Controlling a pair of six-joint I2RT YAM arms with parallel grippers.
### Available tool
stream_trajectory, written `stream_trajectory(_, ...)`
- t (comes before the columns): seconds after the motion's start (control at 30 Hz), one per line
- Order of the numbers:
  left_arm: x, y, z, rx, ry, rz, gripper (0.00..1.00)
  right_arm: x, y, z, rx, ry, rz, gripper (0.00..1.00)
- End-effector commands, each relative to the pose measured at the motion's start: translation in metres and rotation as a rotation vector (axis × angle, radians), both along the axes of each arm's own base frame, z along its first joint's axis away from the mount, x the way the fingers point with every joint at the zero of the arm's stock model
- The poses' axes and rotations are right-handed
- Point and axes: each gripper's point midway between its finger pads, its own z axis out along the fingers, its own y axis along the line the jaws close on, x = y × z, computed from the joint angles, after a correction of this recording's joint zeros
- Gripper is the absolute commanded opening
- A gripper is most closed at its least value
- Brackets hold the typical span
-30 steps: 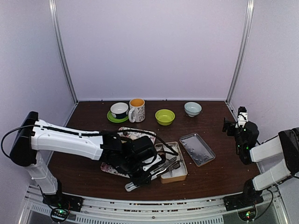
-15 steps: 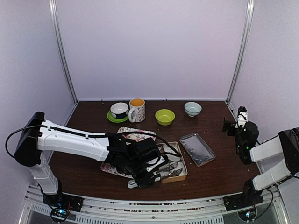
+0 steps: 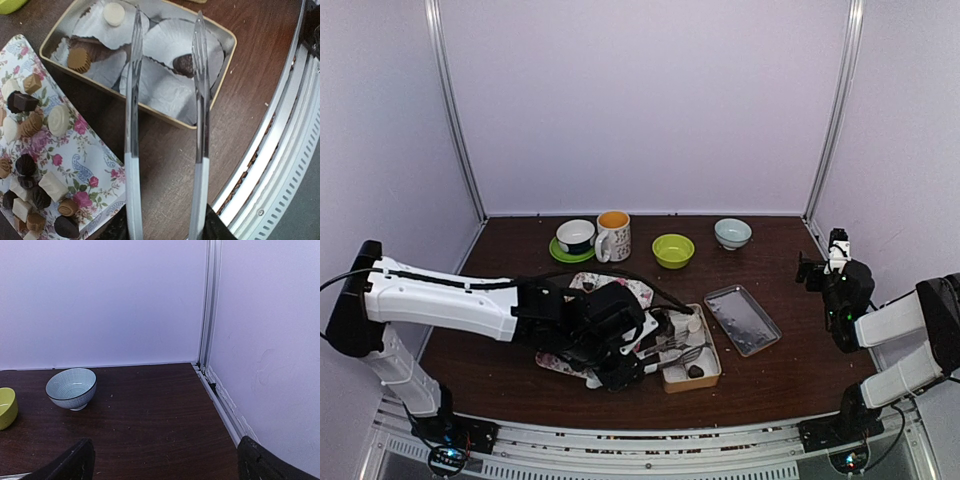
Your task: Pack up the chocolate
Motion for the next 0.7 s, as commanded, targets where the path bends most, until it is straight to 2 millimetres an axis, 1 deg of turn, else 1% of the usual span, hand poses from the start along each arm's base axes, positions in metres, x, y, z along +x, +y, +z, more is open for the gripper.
stream_trajectory(0.0,0.012,-0.006,0.038,-0.168,-0.072,0.072,0.43,0.003,-0.005,0.007,0.008,-0.02,-0.022,1.0)
stream_trajectory(0.2,0.012,0.004,0.069,-0.264,-0.1,0.098,0.43,0.003,-0.005,0.007,0.008,-0.02,-0.022,1.0)
stream_trajectory(0.33,0.014,0.022,0.086,-0.296,-0.126,0.135,0.43,0.003,-0.005,0.007,0.009,-0.02,-0.022,1.0)
stream_trajectory(0.43,0.021,0.041,0.091,-0.295,-0.135,0.19,0.42,0.003,-0.005,0.007,0.008,-0.021,-0.021,1.0)
stream_trajectory(0.6,0.03,0.07,0.093,-0.306,-0.142,0.284,0.4,0.003,-0.005,0.007,0.008,-0.02,-0.022,1.0)
stream_trajectory(0.67,0.037,0.083,0.092,-0.312,-0.137,0.326,0.4,0.003,-0.005,0.007,0.008,-0.019,-0.022,1.0)
